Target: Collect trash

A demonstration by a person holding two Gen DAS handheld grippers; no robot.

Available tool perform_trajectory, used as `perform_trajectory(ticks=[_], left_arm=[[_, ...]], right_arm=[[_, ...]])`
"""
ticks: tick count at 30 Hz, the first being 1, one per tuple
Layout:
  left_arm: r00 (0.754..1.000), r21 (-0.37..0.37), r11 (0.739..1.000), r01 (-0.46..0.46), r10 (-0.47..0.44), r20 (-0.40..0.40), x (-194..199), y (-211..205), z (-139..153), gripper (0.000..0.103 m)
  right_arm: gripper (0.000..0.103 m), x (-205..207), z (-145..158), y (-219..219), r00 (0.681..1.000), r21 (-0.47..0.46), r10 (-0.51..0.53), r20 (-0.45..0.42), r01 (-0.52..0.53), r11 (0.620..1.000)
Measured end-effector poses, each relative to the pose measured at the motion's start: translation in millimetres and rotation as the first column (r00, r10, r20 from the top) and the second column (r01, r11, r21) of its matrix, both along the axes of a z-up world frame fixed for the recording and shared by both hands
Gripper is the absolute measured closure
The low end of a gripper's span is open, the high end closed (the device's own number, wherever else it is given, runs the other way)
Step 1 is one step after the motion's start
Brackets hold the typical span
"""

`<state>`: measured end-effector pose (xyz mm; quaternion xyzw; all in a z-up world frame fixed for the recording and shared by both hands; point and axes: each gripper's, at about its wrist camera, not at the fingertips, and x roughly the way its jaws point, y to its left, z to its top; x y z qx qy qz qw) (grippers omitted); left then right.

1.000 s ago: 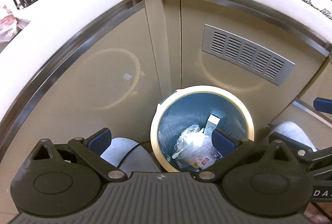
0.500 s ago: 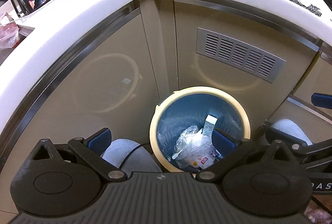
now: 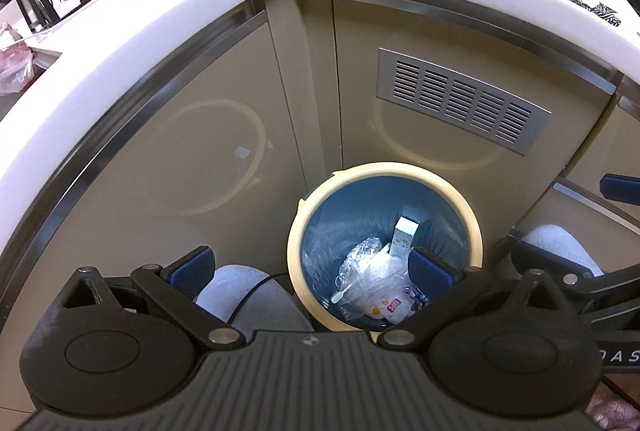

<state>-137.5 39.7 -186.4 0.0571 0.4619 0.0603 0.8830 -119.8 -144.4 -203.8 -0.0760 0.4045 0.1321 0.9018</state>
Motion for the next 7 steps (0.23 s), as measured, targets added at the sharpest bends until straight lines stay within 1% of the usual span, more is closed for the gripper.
perform_trajectory(ticks=[7], left_arm=[[1.0, 0.009, 1.0, -0.006, 0.006, -0.01, 1.2, -1.0, -3.0, 0.0]], right_arm=[[0.0, 1.9, -0.9, 0.5, 1.0, 0.002, -0.002, -0.008, 0.002, 1.0]])
